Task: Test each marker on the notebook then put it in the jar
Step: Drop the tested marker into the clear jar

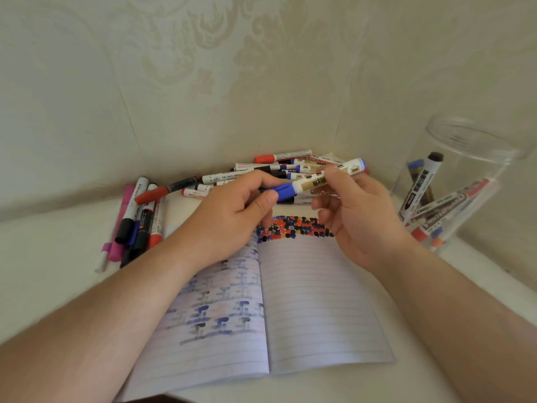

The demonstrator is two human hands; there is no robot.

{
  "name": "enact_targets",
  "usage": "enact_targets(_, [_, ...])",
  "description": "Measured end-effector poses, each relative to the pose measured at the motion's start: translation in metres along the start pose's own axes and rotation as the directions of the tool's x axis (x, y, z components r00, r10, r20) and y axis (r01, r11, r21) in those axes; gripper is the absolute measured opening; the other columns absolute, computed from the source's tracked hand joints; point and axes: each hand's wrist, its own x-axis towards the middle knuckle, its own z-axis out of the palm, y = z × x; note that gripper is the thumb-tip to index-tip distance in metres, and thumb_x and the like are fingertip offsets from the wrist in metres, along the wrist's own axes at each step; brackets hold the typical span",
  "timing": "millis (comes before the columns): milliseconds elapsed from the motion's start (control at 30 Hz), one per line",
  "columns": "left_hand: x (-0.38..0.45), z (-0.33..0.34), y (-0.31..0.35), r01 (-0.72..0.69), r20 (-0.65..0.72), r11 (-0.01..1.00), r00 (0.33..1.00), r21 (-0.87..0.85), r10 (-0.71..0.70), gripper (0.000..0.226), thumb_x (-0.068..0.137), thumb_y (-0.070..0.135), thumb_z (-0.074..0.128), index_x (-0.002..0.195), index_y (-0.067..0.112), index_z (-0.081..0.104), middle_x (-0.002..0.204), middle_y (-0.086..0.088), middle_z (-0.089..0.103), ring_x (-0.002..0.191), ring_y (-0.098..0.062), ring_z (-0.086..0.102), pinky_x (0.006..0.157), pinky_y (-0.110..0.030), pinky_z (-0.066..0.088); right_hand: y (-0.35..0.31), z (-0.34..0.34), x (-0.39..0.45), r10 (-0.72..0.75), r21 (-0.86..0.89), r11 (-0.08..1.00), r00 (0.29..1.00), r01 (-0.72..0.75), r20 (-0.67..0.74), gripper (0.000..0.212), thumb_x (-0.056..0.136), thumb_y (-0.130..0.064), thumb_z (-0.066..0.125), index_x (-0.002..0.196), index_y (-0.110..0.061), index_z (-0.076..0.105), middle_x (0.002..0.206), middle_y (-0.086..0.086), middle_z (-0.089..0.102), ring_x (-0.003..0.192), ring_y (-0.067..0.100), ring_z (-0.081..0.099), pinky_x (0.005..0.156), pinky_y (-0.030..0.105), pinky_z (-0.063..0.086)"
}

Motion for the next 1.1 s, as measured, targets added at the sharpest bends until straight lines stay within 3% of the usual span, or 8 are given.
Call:
enact_targets(33, [0.0, 0.001, 0.001, -0.006, 0.034, 1.0, 0.999, -0.005, 0.006, 0.021, 0.107, 0.028, 0.051, 0.122, 0.041, 0.06, 0.079, 0.009, 0.073, 0.079, -0.01, 0.067, 0.082, -0.034, 0.052, -0.001, 0.0, 0.001, -0.015, 0.044, 0.999, 1.0, 0.016, -0.013, 0.01, 0.104, -0.019, 0.064, 0.109, -0.01, 0.066, 0.09, 0.007, 0.073, 0.066, 0.015, 0.065, 0.055, 0.022, 0.051])
enact_targets(133, [-0.002, 0.002, 0.002, -0.033, 0.127, 0.999, 0.991, 0.018, 0.031, 0.015, 0.106, 0.029, 0.054, 0.119, 0.037, 0.054, 0.081, 0.014, 0.074, 0.08, -0.01, 0.068, 0.079, -0.034, 0.052, -0.001, -0.002, 0.002, -0.063, 0.085, 0.994, 0.995, 0.069, -0.071, 0.04, 0.101, -0.01, 0.068, 0.134, -0.021, 0.048, 0.086, 0.009, 0.076, 0.069, 0.018, 0.071, 0.06, 0.021, 0.055])
enact_targets(200, [-0.002, 0.001, 0.004, -0.062, 0.156, 0.996, 0.986, 0.06, 0.052, 0.011, 0.105, 0.033, 0.054, 0.116, 0.036, 0.05, 0.081, 0.017, 0.074, 0.08, -0.008, 0.068, 0.077, -0.034, 0.052, 0.001, -0.001, 0.002, -0.086, 0.063, 0.994, 0.995, 0.09, -0.055, 0.044, 0.102, -0.01, 0.066, 0.137, -0.022, 0.043, 0.083, 0.009, 0.076, 0.066, 0.02, 0.069, 0.057, 0.022, 0.054])
enact_targets(333, [-0.003, 0.002, 0.006, -0.064, 0.225, 0.991, 0.974, 0.118, 0.036, 0.019, 0.1, 0.042, 0.059, 0.112, 0.035, 0.046, 0.08, 0.02, 0.074, 0.078, -0.003, 0.068, 0.074, -0.029, 0.05, 0.005, 0.002, 0.003, -0.115, -0.017, 0.993, 0.993, 0.115, -0.005, 0.033, 0.106, -0.011, 0.06, 0.132, -0.02, 0.042, 0.077, 0.006, 0.072, 0.058, 0.021, 0.063, 0.053, 0.029, 0.047])
enact_targets(467, [-0.004, 0.003, 0.008, -0.125, 0.226, 0.984, 0.969, 0.125, 0.094, 0.047, 0.084, 0.065, 0.062, 0.106, 0.026, 0.047, 0.075, 0.013, 0.071, 0.067, -0.009, 0.063, 0.062, -0.023, 0.045, 0.015, 0.009, 0.005, -0.149, -0.085, 0.985, 0.988, 0.151, 0.033, 0.027, 0.107, -0.015, 0.057, 0.13, -0.025, 0.046, 0.076, 0.008, 0.068, 0.056, 0.023, 0.058, 0.055, 0.036, 0.049])
enact_targets(567, [-0.006, 0.006, 0.006, -0.112, 0.211, 0.986, 0.974, 0.119, 0.085, 0.04, 0.085, 0.061, 0.061, 0.099, 0.027, 0.046, 0.077, 0.017, 0.071, 0.071, -0.002, 0.065, 0.06, -0.014, 0.042, 0.016, 0.009, 0.005, -0.143, -0.076, 0.987, 0.99, 0.144, 0.02, 0.021, 0.107, -0.011, 0.056, 0.122, -0.024, 0.047, 0.066, 0.004, 0.063, 0.05, 0.02, 0.054, 0.048, 0.029, 0.049])
enact_targets(867, [-0.01, 0.006, 0.006, 0.006, 0.202, 0.998, 0.979, 0.06, -0.018, 0.035, 0.084, 0.057, 0.06, 0.097, 0.027, 0.049, 0.086, 0.017, 0.076, 0.083, 0.001, 0.07, 0.08, -0.029, 0.054, 0.022, 0.013, 0.007, -0.145, -0.112, 0.983, 0.989, 0.145, 0.011, 0.021, 0.107, -0.011, 0.055, 0.118, -0.025, 0.045, 0.065, 0.005, 0.06, 0.051, 0.02, 0.056, 0.052, 0.031, 0.053])
enact_targets(1100, [-0.007, 0.01, 0.002, -0.001, 0.211, 0.994, 0.977, 0.111, -0.022, 0.029, 0.091, 0.035, 0.076, 0.091, 0.032, 0.047, 0.086, 0.015, 0.076, 0.081, 0.001, 0.068, 0.072, -0.022, 0.05, 0.022, 0.016, 0.002, -0.26, -0.206, 0.944, 0.965, 0.258, 0.017, 0.031, 0.106, -0.009, 0.055, 0.121, -0.034, 0.044, 0.064, 0.0, 0.059, 0.054, 0.018, 0.058, 0.055, 0.04, 0.058])
